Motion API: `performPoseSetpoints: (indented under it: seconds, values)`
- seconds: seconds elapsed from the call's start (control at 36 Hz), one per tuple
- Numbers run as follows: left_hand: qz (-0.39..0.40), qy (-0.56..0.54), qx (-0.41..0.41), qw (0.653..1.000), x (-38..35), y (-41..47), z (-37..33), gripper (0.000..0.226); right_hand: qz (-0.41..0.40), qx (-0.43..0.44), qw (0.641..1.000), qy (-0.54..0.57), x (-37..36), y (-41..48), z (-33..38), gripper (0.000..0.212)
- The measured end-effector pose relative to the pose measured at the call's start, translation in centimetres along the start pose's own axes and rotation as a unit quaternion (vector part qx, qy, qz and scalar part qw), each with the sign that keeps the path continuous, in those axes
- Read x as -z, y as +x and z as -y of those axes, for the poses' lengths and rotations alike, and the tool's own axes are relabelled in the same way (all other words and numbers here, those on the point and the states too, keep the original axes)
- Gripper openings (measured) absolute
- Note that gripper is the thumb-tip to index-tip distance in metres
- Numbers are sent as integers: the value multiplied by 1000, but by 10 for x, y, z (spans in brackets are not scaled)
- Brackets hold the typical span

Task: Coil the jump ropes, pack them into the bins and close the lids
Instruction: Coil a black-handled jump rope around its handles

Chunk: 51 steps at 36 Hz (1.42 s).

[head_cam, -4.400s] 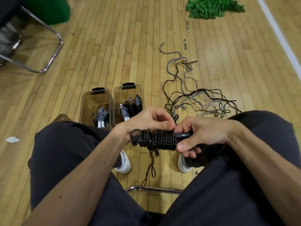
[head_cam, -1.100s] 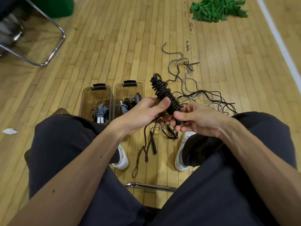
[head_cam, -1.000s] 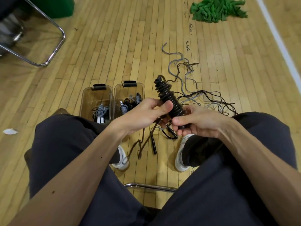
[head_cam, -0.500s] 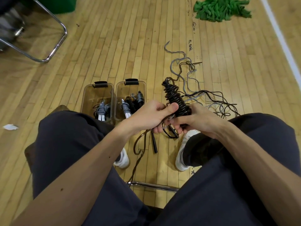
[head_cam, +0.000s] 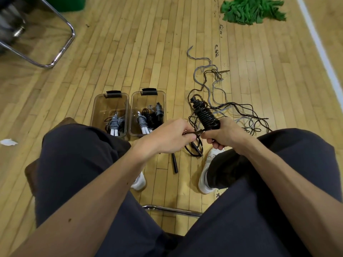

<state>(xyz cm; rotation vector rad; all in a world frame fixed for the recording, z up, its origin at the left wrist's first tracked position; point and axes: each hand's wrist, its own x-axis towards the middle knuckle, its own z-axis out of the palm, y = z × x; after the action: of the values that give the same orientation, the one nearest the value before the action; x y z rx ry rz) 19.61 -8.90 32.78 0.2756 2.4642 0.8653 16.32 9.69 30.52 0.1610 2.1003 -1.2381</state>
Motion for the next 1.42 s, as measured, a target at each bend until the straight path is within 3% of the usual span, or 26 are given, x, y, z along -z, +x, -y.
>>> performPoseSetpoints:
  seconds: [0.22,0.36,0.75,0.89,1.08,1.22,1.42]
  values:
    - [-35,50,-56,997,8,-7,-4,38,10,-12,1000,-24,0,1,1,11]
    - [-9,71,-85,994,13,-10,-2,19,57,-54,994,-73,-5,-2,2,12]
    - [-57,102,-178,977,4,0,-2,19,185,-57,938,-287,-15,-19,11,25]
    - [-37,43,-166,984,2,4,-4,26,227,-2,922,-313,-20,-17,0,9]
    - [51,-34,-88,994,1,9,-3,36,254,84,889,-371,-24,-23,-5,26]
    - [157,-122,-47,979,6,15,5,34,238,133,904,-328,-25,-28,-6,29]
    - [180,-281,-42,942,14,11,5,17,204,207,931,-221,-20,-40,6,34]
